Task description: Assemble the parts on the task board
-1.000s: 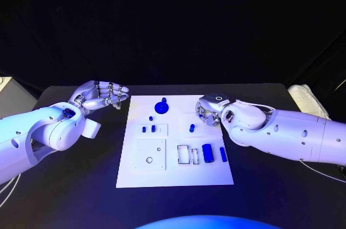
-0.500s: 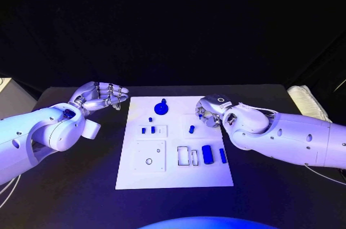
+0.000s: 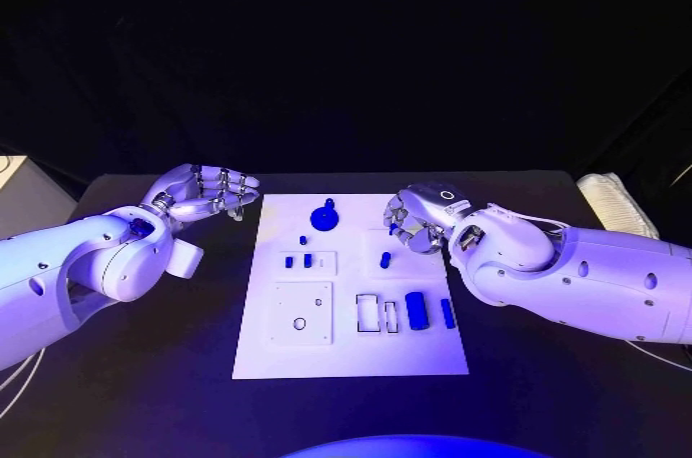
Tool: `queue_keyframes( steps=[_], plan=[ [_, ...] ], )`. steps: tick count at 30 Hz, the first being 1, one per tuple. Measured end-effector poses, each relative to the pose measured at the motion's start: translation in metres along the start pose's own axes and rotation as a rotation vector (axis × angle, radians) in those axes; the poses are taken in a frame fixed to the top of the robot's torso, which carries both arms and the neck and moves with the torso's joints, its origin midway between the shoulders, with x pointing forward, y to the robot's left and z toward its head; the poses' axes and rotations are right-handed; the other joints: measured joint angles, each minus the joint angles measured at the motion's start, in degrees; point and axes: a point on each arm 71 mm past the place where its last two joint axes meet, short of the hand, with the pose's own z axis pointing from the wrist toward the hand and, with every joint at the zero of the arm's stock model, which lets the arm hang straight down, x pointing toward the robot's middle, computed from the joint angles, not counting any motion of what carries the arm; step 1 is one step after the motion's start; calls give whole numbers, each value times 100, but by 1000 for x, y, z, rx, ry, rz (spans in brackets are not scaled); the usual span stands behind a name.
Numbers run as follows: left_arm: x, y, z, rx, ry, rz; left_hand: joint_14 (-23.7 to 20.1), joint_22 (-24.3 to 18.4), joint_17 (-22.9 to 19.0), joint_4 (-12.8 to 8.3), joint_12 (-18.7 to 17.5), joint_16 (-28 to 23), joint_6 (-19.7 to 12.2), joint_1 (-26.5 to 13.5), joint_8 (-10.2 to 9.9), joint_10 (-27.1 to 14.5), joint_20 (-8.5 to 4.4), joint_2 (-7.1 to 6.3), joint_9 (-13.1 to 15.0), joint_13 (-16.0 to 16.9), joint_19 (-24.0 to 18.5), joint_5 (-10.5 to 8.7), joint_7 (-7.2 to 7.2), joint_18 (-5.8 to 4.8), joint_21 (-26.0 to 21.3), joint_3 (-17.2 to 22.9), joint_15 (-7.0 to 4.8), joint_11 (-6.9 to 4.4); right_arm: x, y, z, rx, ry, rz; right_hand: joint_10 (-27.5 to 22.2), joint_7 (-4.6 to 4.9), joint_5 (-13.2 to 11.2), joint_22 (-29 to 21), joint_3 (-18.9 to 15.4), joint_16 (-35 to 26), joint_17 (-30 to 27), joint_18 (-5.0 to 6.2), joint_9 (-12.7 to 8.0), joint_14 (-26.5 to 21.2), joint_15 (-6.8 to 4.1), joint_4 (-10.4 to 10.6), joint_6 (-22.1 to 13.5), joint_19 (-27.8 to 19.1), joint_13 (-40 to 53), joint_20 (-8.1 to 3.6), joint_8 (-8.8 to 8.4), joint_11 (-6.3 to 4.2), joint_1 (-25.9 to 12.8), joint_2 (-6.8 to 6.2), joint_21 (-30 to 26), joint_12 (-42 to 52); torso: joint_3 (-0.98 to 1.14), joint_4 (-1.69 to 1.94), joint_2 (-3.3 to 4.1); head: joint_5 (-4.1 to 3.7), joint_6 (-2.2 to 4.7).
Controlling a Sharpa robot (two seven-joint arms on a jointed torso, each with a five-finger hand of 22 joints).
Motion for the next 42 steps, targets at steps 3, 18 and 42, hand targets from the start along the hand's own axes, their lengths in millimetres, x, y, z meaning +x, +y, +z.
queue_keyframes(
  steps=[3,18,42],
  plan=[
    [1,0,0,0,2,-1,0,0,0,0,0,0,-1,0,0,0,0,0,0,0,0,0,1,0,0,0,0,0,-1,12,-3,-30,-8,29,0,0,0,0,0,0,0,0,-2,0,0,0,0,0,0,0,0,0,0,0,0,0,2,3,3,43,0],
    [13,-2,-1,6,31,-12,0,0,0,0,0,0,-20,0,0,1,0,0,0,-1,0,0,20,0,0,0,0,0,24,83,-5,-189,24,139,0,-9,-21,-1,-1,0,7,0,9,0,0,0,-10,0,-4,0,-3,0,-23,-24,0,-5,-12,3,6,330,-57],
    [24,-5,-3,10,59,-24,0,1,1,-16,-1,0,-20,0,0,-20,0,0,-5,-1,0,0,20,0,0,-16,0,21,66,118,-1,-251,83,160,4,-11,-17,3,-17,0,5,0,19,0,0,-14,-11,0,-28,0,-24,-3,-38,-40,0,-20,2,0,14,540,-182]
  ],
)
